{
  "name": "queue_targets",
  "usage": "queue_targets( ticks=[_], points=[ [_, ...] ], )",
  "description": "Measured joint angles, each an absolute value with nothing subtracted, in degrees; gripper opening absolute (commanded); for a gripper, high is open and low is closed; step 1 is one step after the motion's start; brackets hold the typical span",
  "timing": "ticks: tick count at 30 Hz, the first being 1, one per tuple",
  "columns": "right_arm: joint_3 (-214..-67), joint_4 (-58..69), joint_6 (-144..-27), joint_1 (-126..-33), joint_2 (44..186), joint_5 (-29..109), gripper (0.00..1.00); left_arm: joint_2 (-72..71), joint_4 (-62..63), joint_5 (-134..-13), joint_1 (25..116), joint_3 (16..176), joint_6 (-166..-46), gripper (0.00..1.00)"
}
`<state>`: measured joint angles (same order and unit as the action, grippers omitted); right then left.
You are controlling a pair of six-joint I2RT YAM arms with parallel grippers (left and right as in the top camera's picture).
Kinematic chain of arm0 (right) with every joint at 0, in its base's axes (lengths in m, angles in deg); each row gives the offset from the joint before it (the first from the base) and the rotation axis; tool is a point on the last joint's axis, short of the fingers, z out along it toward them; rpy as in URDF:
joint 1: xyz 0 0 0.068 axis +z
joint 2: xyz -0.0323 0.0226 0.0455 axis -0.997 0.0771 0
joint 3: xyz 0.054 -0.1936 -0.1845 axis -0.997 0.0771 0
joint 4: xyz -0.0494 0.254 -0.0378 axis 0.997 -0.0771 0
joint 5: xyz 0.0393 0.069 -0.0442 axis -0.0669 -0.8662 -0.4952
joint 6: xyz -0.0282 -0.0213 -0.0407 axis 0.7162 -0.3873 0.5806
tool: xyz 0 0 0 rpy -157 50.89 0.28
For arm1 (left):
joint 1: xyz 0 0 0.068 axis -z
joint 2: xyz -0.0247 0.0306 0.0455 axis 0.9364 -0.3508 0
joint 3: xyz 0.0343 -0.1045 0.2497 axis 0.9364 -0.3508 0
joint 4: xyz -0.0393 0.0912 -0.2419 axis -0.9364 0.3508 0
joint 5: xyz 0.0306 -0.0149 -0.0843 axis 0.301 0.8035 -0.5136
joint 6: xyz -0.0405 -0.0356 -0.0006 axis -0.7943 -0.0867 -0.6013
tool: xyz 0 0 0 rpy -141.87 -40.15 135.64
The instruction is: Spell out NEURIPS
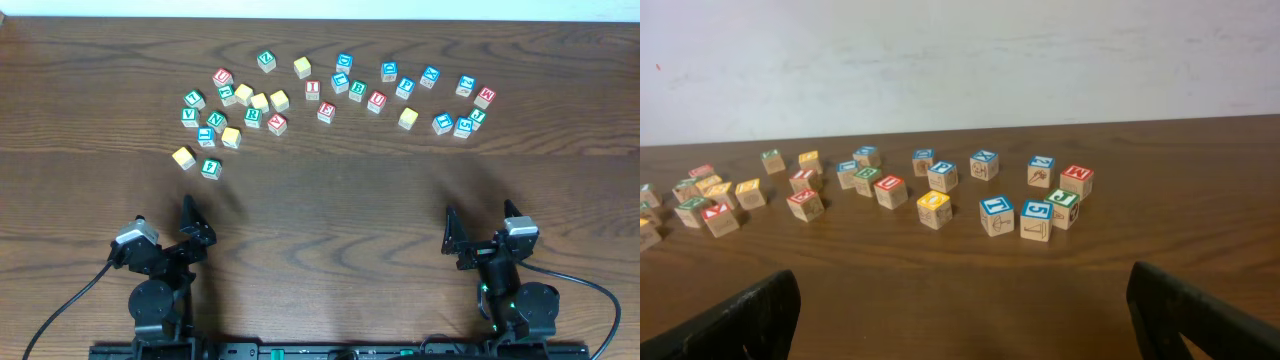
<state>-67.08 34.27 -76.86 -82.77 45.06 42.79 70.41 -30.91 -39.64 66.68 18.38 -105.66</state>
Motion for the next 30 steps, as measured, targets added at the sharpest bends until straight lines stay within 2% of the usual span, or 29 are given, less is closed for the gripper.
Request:
queue_targets(
  ticks=[30],
  points=[
    [-67.08,34.27,-76.86,-82.77,45.06,42.79,0.99,70.41,-30.91,-39.67,66.68,18.38,-104.27,0.98]
  ],
)
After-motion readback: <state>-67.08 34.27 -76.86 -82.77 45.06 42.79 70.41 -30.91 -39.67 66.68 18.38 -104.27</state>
